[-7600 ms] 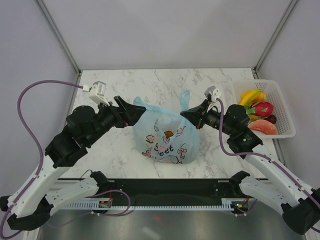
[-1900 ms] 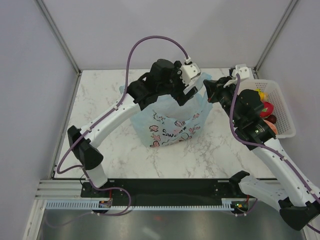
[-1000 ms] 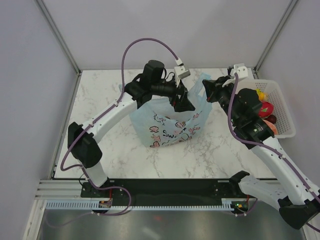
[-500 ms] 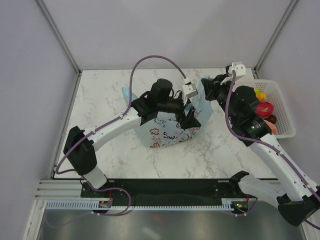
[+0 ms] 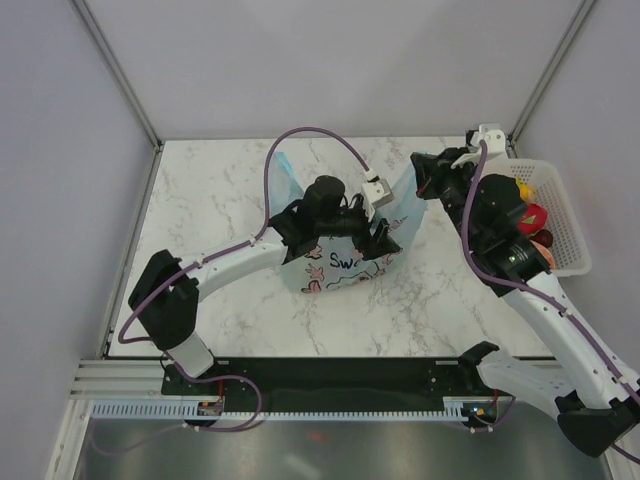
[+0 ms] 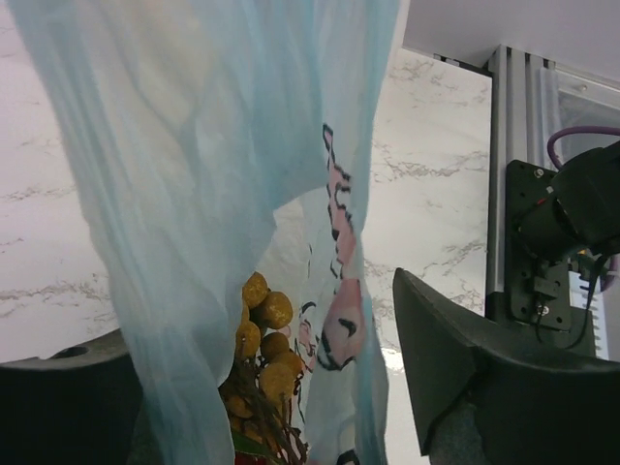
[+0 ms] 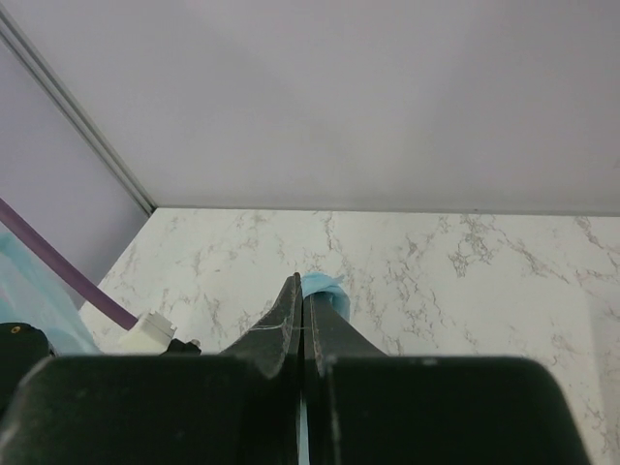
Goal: Place the fake fruits into the plastic bag and tie a complex knot
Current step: Adjust the plastic bag at the center of the board.
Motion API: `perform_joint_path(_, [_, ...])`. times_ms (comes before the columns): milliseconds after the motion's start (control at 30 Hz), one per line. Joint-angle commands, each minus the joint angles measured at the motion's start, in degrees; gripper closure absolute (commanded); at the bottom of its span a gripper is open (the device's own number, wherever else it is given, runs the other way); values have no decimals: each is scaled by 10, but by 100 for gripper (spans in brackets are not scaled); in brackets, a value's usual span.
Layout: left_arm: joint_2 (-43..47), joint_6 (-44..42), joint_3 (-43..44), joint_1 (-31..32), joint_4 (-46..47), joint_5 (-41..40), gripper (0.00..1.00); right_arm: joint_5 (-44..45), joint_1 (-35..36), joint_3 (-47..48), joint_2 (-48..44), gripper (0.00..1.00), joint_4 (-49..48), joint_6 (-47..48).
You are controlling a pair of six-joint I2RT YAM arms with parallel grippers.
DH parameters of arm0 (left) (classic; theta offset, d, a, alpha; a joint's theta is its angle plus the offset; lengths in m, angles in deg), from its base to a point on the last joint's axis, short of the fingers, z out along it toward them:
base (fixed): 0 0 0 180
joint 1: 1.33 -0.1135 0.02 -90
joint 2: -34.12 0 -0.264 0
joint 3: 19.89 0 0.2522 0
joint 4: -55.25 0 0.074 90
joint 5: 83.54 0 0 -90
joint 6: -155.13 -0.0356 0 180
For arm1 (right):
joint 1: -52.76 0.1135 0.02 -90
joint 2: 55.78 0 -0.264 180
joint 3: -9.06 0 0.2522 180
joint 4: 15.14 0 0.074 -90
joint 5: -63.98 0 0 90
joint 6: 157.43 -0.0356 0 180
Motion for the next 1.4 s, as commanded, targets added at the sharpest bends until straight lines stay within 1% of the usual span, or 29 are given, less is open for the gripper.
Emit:
perform_joint_path(0, [-2,8,-16,3,72,-32,22,28,-2,-1,-25,100,-35,-10])
perform_joint_path(67, [2,8,-30,3,87,-37,22,29,-2,-7,-30,100,-35,-12])
perform_joint_path(100, [4,8,-33,3,91,-41,26,28,-2,-10,-31,100,-35,-13])
perform_joint_path(133, [3,8,-37,3,93,-45,38,26,-2,-11,-30,100,-35,-12])
perform_joint_path(200, [5,7,-38,3,95,-46,58,25,-2,-13,-28,100,-35,-10])
perform_joint_path(233, [5,8,-38,3,95,-50,75,25,-2,-15,-26,100,-35,-8])
perform_joint_path(267, [7,9,-38,4,95,-51,82,24,-2,-16,-26,100,-34,-3])
perform_joint_path(300, [7,10,-39,3,94,-54,86,23,-2,-18,-26,100,-35,-2])
perform_joint_path(333, [8,9,-42,3,95,-54,89,20,-2,-18,-26,100,-35,0])
perform_joint_path(400, [7,8,-43,4,97,-53,88,11,-2,-18,-26,100,-35,3])
perform_joint_path(433, [3,9,-43,3,100,-49,85,3,-2,-18,-25,100,-34,3])
perform_joint_path(500, [-3,12,-39,4,104,-39,85,-10,-2,-16,-22,100,-35,2])
perform_joint_path(533, [-6,13,-34,3,108,-32,96,-18,-2,-15,-20,100,-49,4])
perform_joint_path(567, [-11,13,-32,3,109,-28,98,-36,-1,-14,-20,94,-50,10])
perform_joint_path(600, [-11,13,-31,3,114,-25,98,-39,-2,-13,-21,73,-47,20])
perform_joint_path(633, [-10,12,-36,3,125,-24,98,-39,-2,-15,-27,61,-45,23])
perform_joint_path(667, [-7,13,-39,0,133,-22,98,-30,-2,-18,-31,52,-40,26])
perform_joint_path(700, [-4,15,-43,-1,140,-17,98,-25,-2,-28,-36,38,-40,30])
perform_joint_path(767, [0,34,-56,-11,169,-10,98,-24,-2,-43,-54,29,-23,37])
perform_joint_path(800, [2,42,-60,-16,176,2,98,-26,-2,-61,-61,23,-20,37])
perform_joint_path(867, [0,55,-62,-27,184,19,98,-38,-2,-83,-82,17,-21,41])
perform_joint_path(900, [2,57,-62,-28,184,24,98,-48,-2,-105,-89,11,-23,41])
perform_joint_path(1000, [8,57,-67,-30,186,31,98,-62,-2,-151,-111,5,-34,40])
perform_joint_path(1100, [10,56,-72,-30,190,35,98,-90,-1,-201,-125,2,-87,38])
perform_joint_path(1133, [12,57,-72,-30,190,36,98,-108,-2,-213,-127,2,-100,37])
perform_joint_path(1267, [15,59,-76,-30,192,43,98,-112,-2,-260,-120,2,-164,19])
perform_joint_path(1333, [17,61,-79,-30,197,45,98,-113,-2,-267,-110,2,-182,16])
perform_joint_path(1367, [15,61,-79,-30,197,45,98,-127,-2,-269,-105,2,-195,16])
